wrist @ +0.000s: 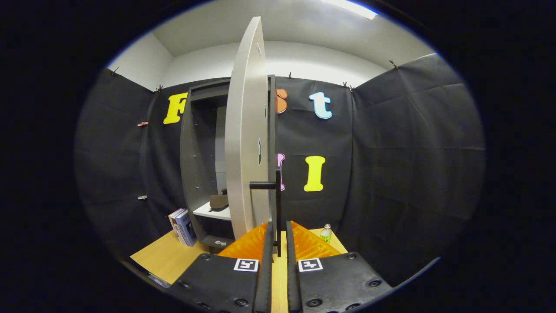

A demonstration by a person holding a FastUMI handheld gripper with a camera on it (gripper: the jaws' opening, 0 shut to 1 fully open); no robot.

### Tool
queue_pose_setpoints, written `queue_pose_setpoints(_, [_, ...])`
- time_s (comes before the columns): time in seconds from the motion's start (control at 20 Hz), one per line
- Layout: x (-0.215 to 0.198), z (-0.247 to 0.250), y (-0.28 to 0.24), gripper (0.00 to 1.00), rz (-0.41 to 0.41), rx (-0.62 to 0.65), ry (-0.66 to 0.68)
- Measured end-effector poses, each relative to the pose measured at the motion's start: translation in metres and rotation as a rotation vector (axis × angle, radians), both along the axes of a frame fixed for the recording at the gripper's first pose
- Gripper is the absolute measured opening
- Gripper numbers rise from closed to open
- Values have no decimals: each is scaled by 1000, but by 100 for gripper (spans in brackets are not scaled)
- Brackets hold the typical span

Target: Open the shoe cabinet door, grab the shoes and put them into the shoe cabinet, then close the shoe cabinet door.

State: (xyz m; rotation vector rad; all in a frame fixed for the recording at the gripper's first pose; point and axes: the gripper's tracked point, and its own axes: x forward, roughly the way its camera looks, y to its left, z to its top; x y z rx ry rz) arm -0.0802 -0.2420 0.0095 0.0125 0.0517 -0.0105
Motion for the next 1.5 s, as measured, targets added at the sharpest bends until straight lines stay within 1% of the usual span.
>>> queue_pose_setpoints(0.05, [-9,-1,-1,20,-31,0,4])
queue_pose_setpoints(0.15, [-23,-4,0,27,-85,4,14])
queue_pose_setpoints(0.2, [-27,-6,3,36,-112,4,21])
queue_pose_setpoints(0.3, [-40,-14,12,48,-156,1,43])
queue_pose_setpoints(0.4, [-52,-22,28,56,-194,3,62])
queue_pose_setpoints(0.55, [-64,-28,60,65,-221,4,55])
queue_pose_setpoints(0.6, [-67,-31,69,76,-226,-3,54])
queue_pose_setpoints(0.65, [-68,-33,81,81,-221,-6,57])
queue_pose_setpoints(0.7, [-68,-35,94,88,-215,-10,61])
queue_pose_setpoints(0.8, [-71,-47,118,90,-196,-4,88])
queue_pose_setpoints(0.9, [-68,-73,138,90,-190,-10,157])
queue_pose_setpoints(1.0, [-60,-113,165,91,-155,6,261])
queue_pose_setpoints(1.15, [-42,-176,190,91,-129,3,409])
queue_pose_setpoints(1.35, [-23,-256,218,92,-88,39,528])
queue_pose_setpoints(1.5, [-12,-323,223,92,-85,47,614])
